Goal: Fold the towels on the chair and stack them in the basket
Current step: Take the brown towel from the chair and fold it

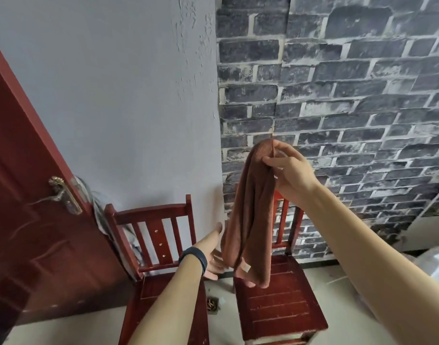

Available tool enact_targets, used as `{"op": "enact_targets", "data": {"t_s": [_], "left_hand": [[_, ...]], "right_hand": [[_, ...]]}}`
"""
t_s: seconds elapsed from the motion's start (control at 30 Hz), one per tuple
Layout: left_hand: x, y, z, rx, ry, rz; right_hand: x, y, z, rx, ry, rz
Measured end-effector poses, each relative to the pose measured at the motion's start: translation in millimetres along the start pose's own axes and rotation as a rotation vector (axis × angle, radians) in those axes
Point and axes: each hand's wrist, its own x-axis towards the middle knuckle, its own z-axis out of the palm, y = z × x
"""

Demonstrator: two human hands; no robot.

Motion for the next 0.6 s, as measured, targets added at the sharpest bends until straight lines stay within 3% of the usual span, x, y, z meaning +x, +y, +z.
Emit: {"op": "enact_targets", "data": {"t_s": [0.1, 0.2, 0.27, 0.4, 0.6], "left_hand": [[-6, -5, 9, 0.015, -0.036, 0.101], [-8, 9, 10, -0.026, 0.108, 0.27], [-12, 22, -1, -0.088, 0.207, 0.38], [-25, 51, -33, -0.299, 0.233, 0.53], [-56, 91, -58, -0.254, 0.201, 0.683]], "right_hand": [[-2, 12, -11, 0.013, 0.003, 0.019], [-5, 19, -32, 0.008, 0.043, 0.043], [-7, 23, -52, -0.086, 0.172, 0.046], [-10, 36, -107, -0.323, 0.5, 0.048], [-13, 50, -150, -0.573, 0.625, 0.073]]}}
